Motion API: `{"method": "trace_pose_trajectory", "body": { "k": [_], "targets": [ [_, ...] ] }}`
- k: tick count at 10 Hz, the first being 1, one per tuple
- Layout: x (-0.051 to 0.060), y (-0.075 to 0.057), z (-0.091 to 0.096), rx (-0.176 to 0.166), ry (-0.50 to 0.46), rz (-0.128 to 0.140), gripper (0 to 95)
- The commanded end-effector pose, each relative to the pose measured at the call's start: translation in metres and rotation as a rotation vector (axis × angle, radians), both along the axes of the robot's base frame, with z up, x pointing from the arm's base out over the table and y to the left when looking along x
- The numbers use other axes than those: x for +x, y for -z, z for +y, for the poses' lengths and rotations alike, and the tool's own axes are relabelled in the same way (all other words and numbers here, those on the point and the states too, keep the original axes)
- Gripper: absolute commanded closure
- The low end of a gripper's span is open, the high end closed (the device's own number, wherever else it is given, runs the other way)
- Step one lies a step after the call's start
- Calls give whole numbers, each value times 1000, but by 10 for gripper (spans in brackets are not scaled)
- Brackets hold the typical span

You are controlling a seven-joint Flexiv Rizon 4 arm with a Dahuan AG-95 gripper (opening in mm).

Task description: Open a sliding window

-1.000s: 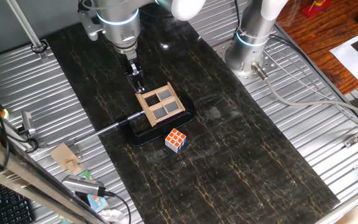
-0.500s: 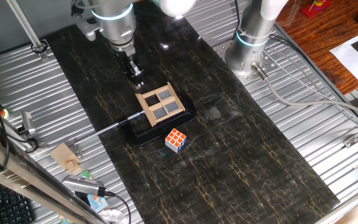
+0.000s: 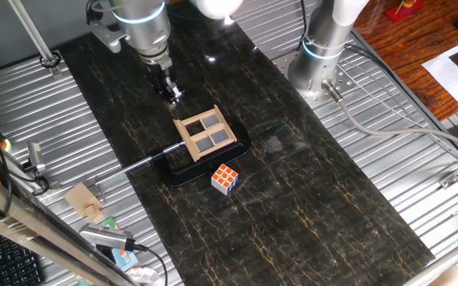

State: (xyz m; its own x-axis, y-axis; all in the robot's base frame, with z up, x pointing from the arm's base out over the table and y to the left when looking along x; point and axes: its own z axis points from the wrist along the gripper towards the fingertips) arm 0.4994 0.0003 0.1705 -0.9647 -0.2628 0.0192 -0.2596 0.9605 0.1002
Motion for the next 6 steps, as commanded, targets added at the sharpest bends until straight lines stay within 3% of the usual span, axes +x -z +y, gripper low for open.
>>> {"method": "trace_pose_trajectory", "body": {
  "k": [1, 3, 4, 6],
  "targets": [
    [0, -1, 0, -4, -69, 3, 950],
    [-1, -2, 3, 0, -132, 13, 950],
    [-4, -2, 9, 2, -223, 23, 950],
    [-12, 4, 24, 5, -300, 24, 950]
  ]
}}
